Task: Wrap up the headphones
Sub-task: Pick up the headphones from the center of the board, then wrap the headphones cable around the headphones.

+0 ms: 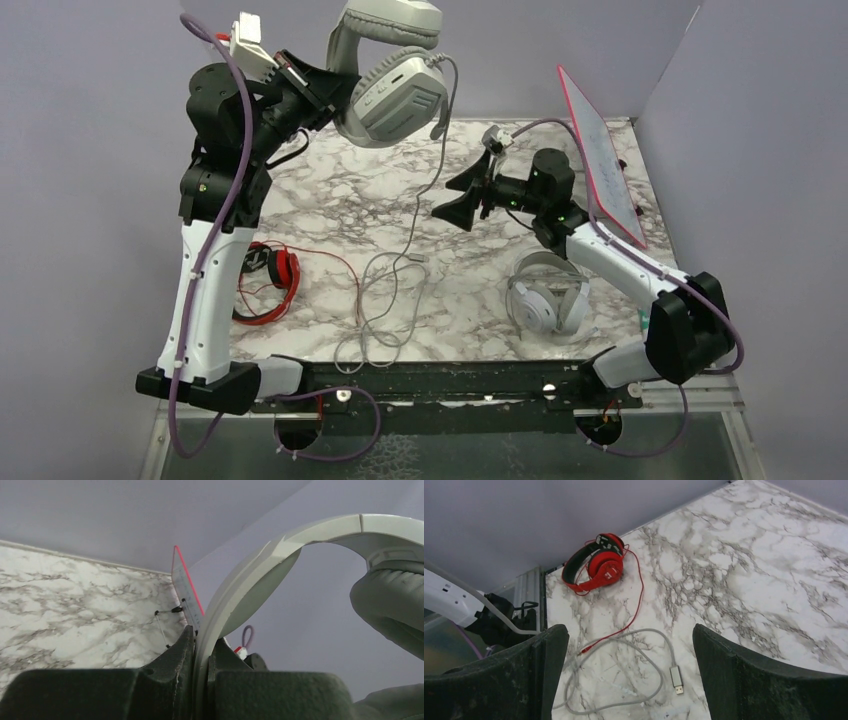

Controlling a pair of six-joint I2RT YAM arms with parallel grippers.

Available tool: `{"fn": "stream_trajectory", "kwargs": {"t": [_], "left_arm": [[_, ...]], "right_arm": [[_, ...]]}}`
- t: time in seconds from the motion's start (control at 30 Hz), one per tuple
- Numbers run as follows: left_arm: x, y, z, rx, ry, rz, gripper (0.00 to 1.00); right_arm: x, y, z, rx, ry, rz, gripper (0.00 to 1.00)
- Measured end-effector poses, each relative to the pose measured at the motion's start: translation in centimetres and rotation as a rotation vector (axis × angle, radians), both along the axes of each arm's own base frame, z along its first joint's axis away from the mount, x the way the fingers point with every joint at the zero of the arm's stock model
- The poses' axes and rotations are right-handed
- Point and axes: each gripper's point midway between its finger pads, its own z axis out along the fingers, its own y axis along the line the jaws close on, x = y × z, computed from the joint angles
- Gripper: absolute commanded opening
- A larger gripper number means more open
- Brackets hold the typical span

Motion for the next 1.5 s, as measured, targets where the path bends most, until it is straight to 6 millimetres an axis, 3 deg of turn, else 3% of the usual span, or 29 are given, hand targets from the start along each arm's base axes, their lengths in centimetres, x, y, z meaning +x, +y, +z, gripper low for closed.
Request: {"fn": "stream_trajectory", "kwargs": {"t": [0.3, 0.6, 0.93, 1.13, 1.23, 1.37, 1.5], "left_arm": [[0.4, -1.0, 2.9, -0.068, -0.036, -0.053, 0.0], [0.9, -1.8, 3.7, -0.113, -0.044, -0.095, 0.0], [0.5, -2.1, 4.8, -0.14, -0.069, -0.129, 0.0], [0.1, -2.4, 5.2, -0.152, -0.079, -0.153, 0.0], [-0.2, -2.6, 5.5, -0.157, -0.089, -0.173, 0.0], [-0.7, -3.1, 6.2, -0.186, -0.119, -0.223, 0.0], [-1.2, -3.7, 6.1, -0.208, -0.128, -0.284, 0.0]], "right_arm": [[-5.5, 3.1, -0.5, 0.161, -0.084, 0.164, 0.96], [-7.5, 4.1, 0.3, 0.233, -0.139, 0.224, 0.94], [-10.0, 8.0, -2.2, 0.255, -0.103, 0.338, 0.88], [-10.9, 10.7, -2.4, 0.294, -0.107, 0.373, 0.69], [-10.8, 11.0, -2.6, 0.315, -0.096, 0.368, 0.53], [-10.3, 11.2, -2.4, 0.339, -0.082, 0.347, 0.44], [-9.9, 11.5, -2.0, 0.357, -0.078, 0.337, 0.23]]}}
